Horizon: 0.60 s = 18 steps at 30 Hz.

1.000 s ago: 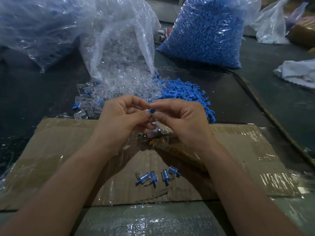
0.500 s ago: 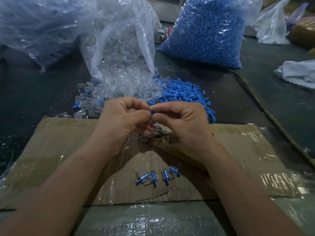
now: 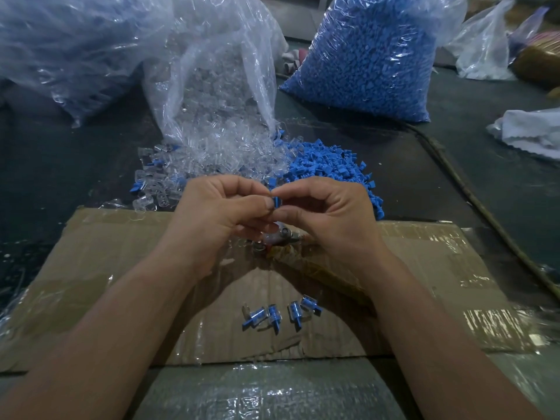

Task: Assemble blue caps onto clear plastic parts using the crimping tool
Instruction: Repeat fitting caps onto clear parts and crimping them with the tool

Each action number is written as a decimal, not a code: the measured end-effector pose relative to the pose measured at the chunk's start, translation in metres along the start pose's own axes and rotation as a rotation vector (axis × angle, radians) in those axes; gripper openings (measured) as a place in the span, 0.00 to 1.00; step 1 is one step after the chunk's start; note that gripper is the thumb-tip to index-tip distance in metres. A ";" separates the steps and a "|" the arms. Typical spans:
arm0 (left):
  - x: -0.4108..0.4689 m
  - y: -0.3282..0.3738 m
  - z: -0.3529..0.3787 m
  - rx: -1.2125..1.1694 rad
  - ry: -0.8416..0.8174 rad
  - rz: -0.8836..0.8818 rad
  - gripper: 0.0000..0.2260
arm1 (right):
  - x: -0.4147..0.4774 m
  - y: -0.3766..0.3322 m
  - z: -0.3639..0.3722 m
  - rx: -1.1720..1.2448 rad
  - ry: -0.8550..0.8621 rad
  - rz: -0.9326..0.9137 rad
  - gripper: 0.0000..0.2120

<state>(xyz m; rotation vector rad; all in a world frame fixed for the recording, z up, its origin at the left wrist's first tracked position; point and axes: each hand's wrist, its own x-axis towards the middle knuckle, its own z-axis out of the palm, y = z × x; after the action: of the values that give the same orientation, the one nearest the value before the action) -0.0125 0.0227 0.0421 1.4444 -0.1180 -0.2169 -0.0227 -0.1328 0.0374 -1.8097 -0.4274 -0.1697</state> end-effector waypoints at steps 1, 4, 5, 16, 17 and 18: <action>0.000 0.000 -0.001 -0.002 0.003 -0.004 0.04 | 0.000 0.000 0.001 -0.020 0.008 -0.010 0.13; 0.001 0.000 -0.002 -0.019 0.007 -0.014 0.03 | -0.001 0.001 0.002 -0.070 0.029 -0.043 0.14; 0.001 0.000 -0.002 -0.023 0.005 -0.018 0.04 | -0.001 0.002 0.002 -0.089 0.031 -0.063 0.14; 0.002 -0.001 -0.003 -0.039 -0.030 -0.042 0.03 | 0.000 0.004 0.001 -0.215 0.054 -0.187 0.11; 0.002 -0.001 -0.003 -0.039 -0.034 -0.040 0.03 | 0.000 0.004 0.001 -0.217 0.055 -0.191 0.12; 0.002 0.000 -0.003 -0.040 -0.037 -0.039 0.03 | -0.001 0.004 0.001 -0.219 0.054 -0.197 0.12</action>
<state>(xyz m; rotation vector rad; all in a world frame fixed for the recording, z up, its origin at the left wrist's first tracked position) -0.0101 0.0250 0.0412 1.4044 -0.1153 -0.2770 -0.0218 -0.1332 0.0333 -1.9702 -0.5664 -0.4149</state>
